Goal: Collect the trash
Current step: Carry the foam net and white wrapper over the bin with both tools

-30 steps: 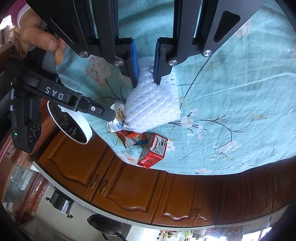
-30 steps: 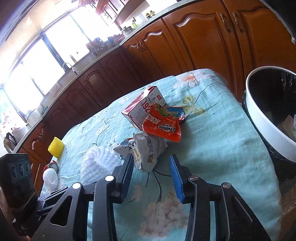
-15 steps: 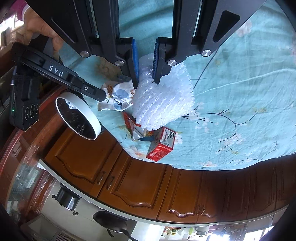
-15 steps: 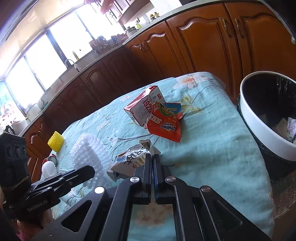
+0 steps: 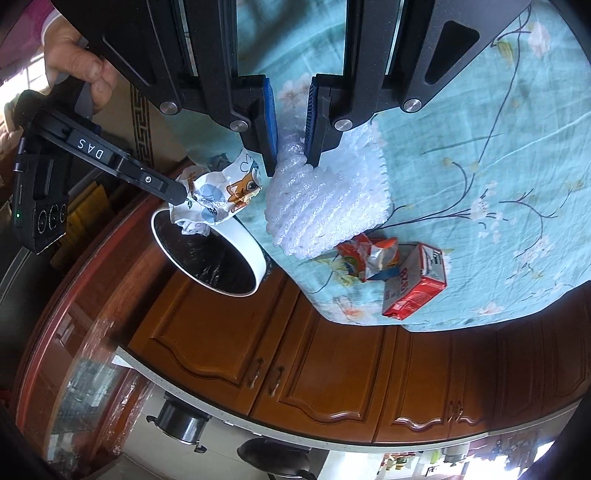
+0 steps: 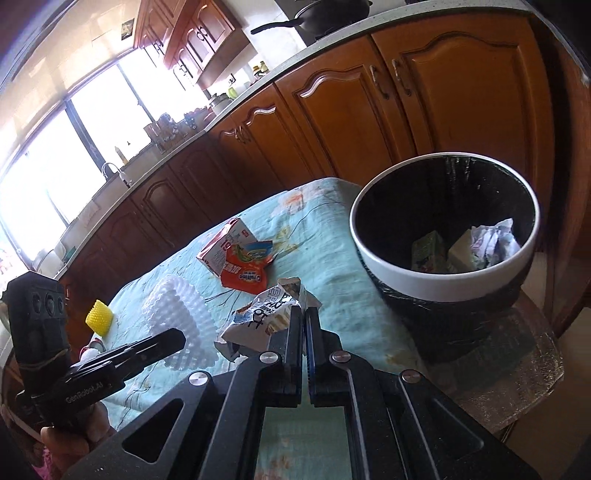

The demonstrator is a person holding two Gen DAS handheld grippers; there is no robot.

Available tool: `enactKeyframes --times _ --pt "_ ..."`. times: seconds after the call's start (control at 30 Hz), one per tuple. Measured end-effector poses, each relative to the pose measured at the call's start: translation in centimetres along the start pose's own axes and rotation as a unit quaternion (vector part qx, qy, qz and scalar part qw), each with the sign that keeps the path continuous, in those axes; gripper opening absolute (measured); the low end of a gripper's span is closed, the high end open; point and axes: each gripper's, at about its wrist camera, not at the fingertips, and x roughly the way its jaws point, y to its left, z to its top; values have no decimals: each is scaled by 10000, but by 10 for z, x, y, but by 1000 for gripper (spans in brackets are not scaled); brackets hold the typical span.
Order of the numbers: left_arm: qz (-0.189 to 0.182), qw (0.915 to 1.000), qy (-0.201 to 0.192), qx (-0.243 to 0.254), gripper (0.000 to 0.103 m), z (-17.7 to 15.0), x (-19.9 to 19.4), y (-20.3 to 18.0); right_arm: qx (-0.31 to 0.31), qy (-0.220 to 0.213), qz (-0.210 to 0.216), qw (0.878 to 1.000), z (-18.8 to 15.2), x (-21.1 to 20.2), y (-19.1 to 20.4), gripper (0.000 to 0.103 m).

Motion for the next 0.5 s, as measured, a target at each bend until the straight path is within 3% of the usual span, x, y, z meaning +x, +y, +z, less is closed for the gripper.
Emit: enactKeyframes --times 0.5 --pt "-271 9983 160 490 12 24 38 -44 296 -350 -319 9984 13 -34 -43 1"
